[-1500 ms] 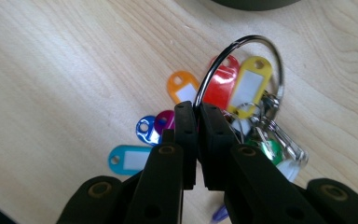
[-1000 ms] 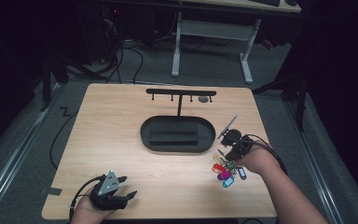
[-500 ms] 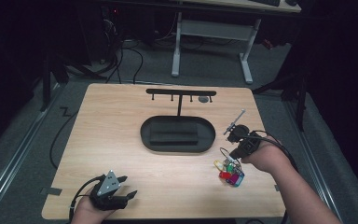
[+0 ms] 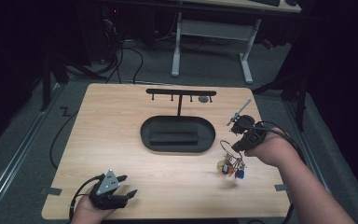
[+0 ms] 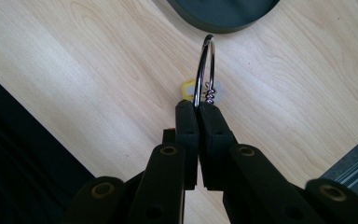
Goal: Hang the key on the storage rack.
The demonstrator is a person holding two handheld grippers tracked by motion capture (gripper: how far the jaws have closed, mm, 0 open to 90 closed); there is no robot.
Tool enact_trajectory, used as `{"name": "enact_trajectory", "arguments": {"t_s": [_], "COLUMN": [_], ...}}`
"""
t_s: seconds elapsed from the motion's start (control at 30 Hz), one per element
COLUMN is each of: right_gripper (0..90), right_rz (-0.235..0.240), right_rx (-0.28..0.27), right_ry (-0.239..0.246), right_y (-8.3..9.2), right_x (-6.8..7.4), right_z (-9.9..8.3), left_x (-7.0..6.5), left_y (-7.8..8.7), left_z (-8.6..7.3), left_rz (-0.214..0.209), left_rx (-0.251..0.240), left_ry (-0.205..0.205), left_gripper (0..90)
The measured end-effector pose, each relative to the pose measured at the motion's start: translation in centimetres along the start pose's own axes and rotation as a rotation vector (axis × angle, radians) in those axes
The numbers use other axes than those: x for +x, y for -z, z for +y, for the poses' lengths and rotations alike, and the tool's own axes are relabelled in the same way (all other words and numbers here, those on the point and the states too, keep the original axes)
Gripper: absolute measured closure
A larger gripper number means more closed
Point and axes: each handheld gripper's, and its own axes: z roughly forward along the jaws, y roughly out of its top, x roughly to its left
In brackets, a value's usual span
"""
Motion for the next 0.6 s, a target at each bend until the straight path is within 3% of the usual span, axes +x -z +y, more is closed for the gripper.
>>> {"name": "enact_trajectory", "arguments": {"t_s": [0.27, 0.47, 0.57, 0.6], "right_gripper": [87.9, 87.9, 87.9, 87.9], "right_rz": [-0.003, -0.007, -0.009, -0.011], "right_rx": [-0.021, -0.038, -0.044, -0.055], "right_ry": [-0.016, -0.002, -0.024, -0.008], "right_y": [0.7, 1.0, 1.4, 1.4], "right_x": [-0.7, -1.9, -2.3, -2.5], "right_z": [0.9, 2.4, 3.2, 3.5], "left_x": [0.1, 0.8, 0.9, 0.9], "left_y": [0.1, 0.8, 1.0, 1.1], "left_z": [-0.1, -0.6, -0.8, -0.8], "left_rz": [0.009, 0.038, 0.046, 0.046], "left_rx": [-0.012, -0.018, -0.023, -0.023], "left_ry": [0.010, 0.032, 0.040, 0.042], "left_gripper": [33.6, 32.7, 32.7, 32.8]}}
